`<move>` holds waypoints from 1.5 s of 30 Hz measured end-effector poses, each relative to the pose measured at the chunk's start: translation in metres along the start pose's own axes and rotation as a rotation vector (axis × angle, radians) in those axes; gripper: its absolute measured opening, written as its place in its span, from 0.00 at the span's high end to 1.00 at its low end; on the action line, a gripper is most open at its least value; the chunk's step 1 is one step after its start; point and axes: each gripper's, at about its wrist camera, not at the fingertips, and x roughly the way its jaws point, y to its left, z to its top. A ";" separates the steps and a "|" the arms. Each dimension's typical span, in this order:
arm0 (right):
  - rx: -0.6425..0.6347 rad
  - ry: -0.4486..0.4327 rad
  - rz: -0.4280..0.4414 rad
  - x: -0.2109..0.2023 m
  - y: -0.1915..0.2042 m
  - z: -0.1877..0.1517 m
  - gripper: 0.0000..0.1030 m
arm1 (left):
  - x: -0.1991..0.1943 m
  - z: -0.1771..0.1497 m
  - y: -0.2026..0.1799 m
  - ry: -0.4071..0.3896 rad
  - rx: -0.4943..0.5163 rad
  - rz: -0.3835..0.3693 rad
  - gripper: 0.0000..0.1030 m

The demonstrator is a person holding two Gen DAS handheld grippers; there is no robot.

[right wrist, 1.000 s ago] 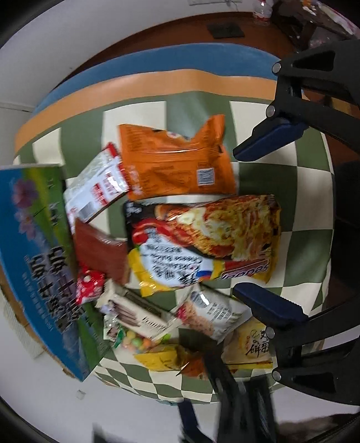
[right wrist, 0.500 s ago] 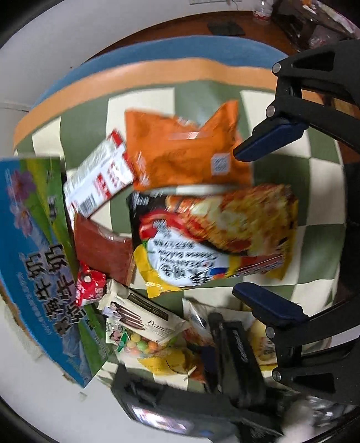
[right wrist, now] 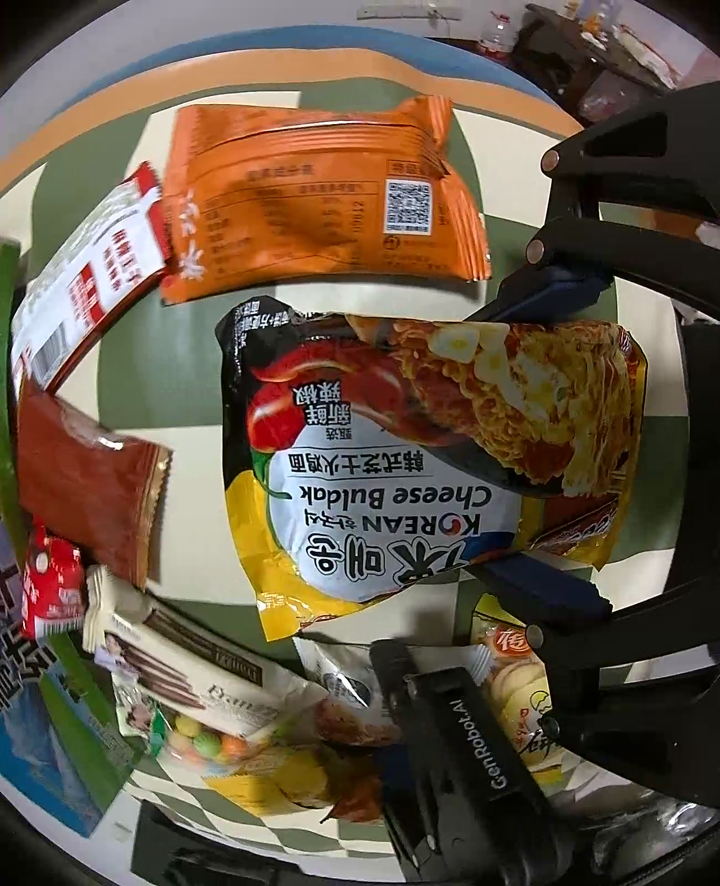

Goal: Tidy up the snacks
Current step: 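Grasp the Cheese Buldak noodle pack with the right gripper while the left grasps the oat cookie packet, then carry both packets into the cardboard box and open both grippers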

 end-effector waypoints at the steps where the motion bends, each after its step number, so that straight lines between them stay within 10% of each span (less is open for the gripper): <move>1: 0.010 -0.003 -0.007 0.005 0.003 0.005 0.24 | 0.002 0.000 -0.003 -0.004 0.007 0.003 0.48; 13: 0.005 -0.054 -0.048 0.006 0.011 -0.006 0.21 | -0.016 -0.007 -0.010 -0.030 0.003 0.018 0.56; 32: -0.004 -0.172 0.183 -0.144 -0.044 -0.039 0.33 | -0.153 -0.031 -0.041 -0.191 -0.074 -0.090 0.58; 45: -0.003 -0.366 0.328 -0.276 -0.074 0.089 0.33 | -0.282 0.115 -0.005 -0.396 -0.123 -0.201 0.58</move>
